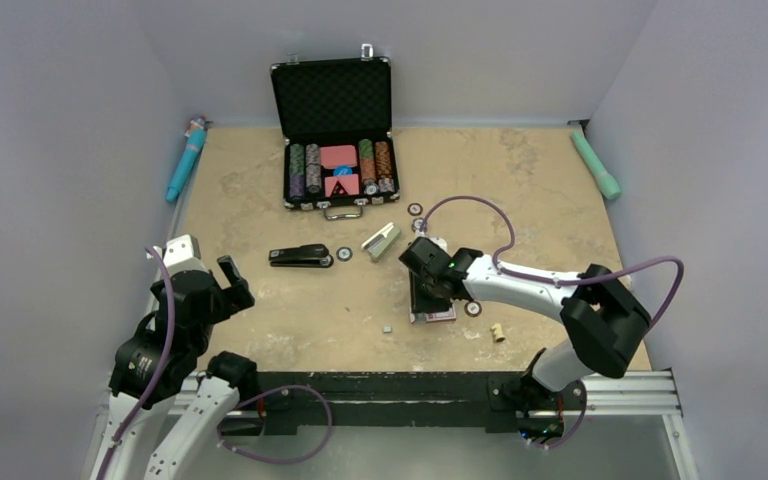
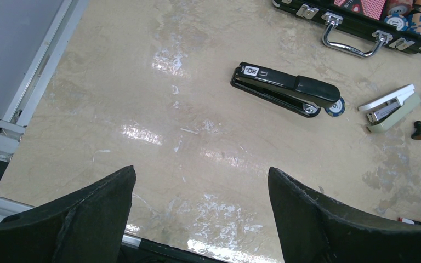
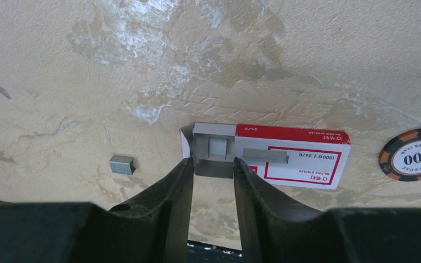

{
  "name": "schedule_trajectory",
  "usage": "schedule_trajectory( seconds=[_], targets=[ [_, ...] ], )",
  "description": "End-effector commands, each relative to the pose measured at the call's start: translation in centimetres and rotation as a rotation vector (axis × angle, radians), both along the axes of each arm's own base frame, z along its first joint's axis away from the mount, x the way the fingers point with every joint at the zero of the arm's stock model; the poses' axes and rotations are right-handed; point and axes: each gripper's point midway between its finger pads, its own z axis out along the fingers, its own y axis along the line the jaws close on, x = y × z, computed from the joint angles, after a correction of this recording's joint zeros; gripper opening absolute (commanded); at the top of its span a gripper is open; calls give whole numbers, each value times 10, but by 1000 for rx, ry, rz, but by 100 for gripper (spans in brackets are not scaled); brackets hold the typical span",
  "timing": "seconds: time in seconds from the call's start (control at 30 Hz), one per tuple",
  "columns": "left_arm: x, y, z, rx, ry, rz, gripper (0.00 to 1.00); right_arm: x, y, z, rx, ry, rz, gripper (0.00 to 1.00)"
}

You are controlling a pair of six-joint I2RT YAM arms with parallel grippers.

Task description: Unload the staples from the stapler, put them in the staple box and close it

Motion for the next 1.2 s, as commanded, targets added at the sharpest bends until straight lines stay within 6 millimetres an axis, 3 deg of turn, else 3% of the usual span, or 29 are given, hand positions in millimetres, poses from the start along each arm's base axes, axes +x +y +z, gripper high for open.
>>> schedule_trajectory(
  seconds=[0.0, 0.17, 0.4, 0.57, 0.73, 0.87, 1.17],
  targets=[
    [3, 1, 8, -8, -29, 18, 93, 7, -3, 9, 7, -40, -38, 38],
    [3, 2, 8, -8, -30, 18, 93, 13, 1, 25, 22, -70, -30, 39],
    [3, 2, 8, -8, -31, 19, 93, 34, 6, 71, 16, -174, -10, 42],
    [2, 3, 8, -7, -30, 29, 93, 27, 32, 92, 32, -205, 123, 43],
    [2, 4, 8, -5, -29, 31, 93, -3, 60, 87, 8, -176, 287, 43],
    [1, 4, 8, -6, -31, 36, 93, -23, 72, 68, 39, -107, 339, 43],
    [1, 5, 8, -6, -33, 40, 93, -28, 78, 43, -15, -40, 328, 42]
  ],
)
